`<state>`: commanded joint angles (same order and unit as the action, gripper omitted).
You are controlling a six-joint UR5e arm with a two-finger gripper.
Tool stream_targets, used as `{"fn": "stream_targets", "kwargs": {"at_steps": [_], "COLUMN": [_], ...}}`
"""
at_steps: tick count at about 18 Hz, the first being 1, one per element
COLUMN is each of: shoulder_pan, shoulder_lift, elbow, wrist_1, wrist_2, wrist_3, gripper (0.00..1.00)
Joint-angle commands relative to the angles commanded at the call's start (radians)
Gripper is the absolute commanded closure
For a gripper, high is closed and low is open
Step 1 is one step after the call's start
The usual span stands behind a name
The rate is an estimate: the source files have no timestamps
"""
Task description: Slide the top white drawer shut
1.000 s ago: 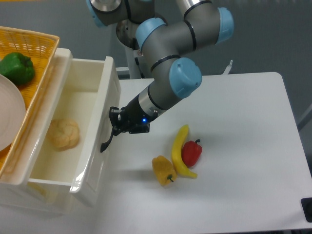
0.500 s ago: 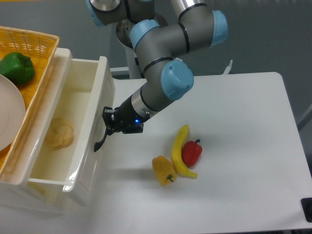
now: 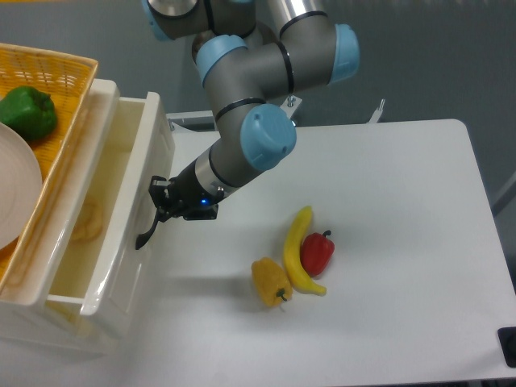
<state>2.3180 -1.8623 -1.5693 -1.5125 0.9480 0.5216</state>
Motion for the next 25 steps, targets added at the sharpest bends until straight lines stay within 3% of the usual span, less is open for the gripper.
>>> {"fn": "stream_targets", "kwargs": {"at_steps": [9, 19, 21, 25], "shoulder_pan": [-0.046, -0.080, -0.081, -0.065], "shoulder_lift": [-0.014, -0.012, -0.015, -0.018], "elbow": [-0.005, -0.003, -0.003, 0.005], "wrist_1": [0.041, 0.043, 0.044, 0.058], "wrist_2": [0.000, 0.000, 0.000, 0.011], "wrist_3": [-0.032, -0.034, -0.031, -0.025], "gripper": [1.00, 1.00, 0.84, 0.66]}}
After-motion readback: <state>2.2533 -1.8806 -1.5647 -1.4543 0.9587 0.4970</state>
